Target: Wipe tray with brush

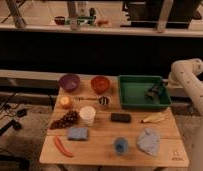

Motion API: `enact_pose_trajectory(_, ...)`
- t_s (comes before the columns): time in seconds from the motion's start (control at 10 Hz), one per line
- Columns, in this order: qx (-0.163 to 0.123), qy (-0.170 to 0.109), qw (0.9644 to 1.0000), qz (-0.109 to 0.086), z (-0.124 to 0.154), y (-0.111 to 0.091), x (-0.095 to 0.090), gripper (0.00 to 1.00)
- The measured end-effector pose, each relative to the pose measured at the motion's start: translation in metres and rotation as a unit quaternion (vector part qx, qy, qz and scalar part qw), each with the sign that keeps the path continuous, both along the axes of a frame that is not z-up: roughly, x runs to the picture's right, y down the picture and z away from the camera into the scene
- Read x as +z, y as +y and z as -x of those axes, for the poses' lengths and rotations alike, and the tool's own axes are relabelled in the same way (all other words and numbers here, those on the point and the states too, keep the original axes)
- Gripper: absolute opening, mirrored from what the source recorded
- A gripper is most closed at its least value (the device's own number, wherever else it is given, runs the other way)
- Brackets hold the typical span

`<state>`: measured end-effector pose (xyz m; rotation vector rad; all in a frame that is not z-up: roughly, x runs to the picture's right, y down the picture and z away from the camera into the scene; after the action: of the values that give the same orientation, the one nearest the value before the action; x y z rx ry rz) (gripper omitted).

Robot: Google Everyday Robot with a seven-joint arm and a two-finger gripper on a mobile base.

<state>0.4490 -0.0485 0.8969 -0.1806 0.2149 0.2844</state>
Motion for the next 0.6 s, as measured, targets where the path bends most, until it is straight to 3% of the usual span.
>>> enact_pose_trajectory(0.3,-0.02,-0.001,0.9998,-0.002,0.025,-0.027,0.029,0.0)
enact_pose_trajectory(0.6,-0.029,0.008,0.9995,0.003,0.027,-0.041,0.049,0.0)
